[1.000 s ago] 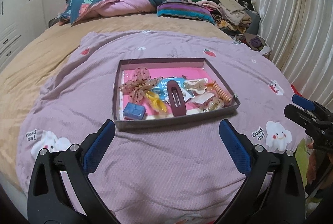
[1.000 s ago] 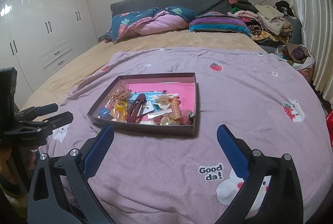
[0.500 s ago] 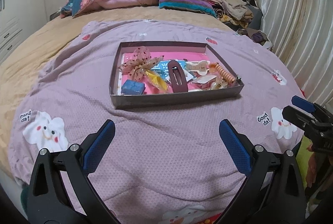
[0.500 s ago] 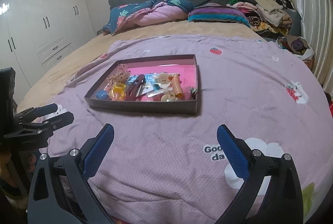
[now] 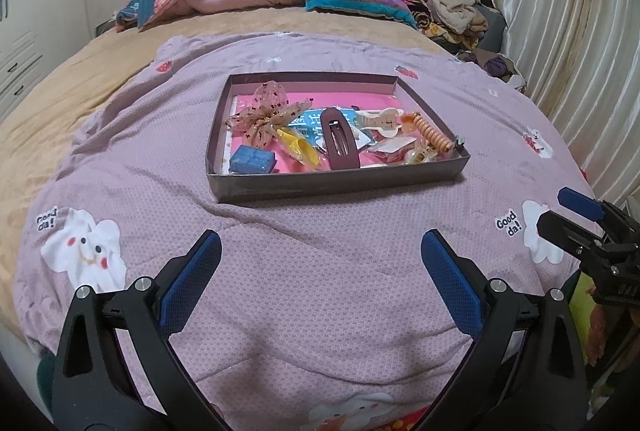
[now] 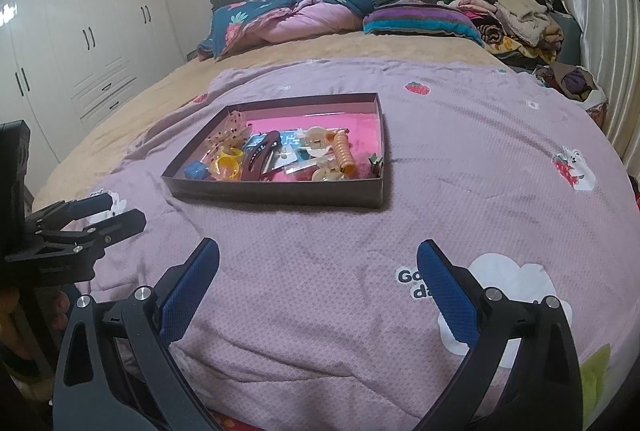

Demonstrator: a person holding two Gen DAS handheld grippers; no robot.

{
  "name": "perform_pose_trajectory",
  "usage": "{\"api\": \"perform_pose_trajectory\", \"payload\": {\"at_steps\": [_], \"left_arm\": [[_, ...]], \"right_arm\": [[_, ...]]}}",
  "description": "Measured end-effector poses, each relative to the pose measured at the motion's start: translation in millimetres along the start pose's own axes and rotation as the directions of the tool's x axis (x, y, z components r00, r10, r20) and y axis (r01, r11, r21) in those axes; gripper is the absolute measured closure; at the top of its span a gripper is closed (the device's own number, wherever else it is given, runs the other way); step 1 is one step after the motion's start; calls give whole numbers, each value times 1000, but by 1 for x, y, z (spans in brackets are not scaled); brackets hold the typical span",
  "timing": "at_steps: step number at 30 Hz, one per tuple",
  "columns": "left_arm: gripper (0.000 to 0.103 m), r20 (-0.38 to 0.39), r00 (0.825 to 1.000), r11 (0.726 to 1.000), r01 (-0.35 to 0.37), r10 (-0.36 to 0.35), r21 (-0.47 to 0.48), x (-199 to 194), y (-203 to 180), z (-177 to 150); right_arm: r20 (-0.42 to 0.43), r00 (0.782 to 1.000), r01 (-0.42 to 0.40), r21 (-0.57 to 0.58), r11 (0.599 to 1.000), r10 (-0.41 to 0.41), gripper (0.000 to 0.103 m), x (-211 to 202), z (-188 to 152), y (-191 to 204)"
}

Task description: Organize jewelry

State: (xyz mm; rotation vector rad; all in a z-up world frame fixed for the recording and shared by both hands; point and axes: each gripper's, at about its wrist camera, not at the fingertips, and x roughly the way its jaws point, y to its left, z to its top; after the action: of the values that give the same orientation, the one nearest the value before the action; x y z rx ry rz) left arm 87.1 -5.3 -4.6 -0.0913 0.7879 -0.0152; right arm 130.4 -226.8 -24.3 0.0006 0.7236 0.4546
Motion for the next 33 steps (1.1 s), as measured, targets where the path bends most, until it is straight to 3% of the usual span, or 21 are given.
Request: {"api": "perform_pose_trajectory", "payload": {"at_steps": [33], "left_arm": [[9, -2, 1000, 1000, -12, 12, -6, -2, 2, 2]], "right_arm": [[2, 1000, -8, 1, 1000, 8, 4, -1, 1, 0]]}}
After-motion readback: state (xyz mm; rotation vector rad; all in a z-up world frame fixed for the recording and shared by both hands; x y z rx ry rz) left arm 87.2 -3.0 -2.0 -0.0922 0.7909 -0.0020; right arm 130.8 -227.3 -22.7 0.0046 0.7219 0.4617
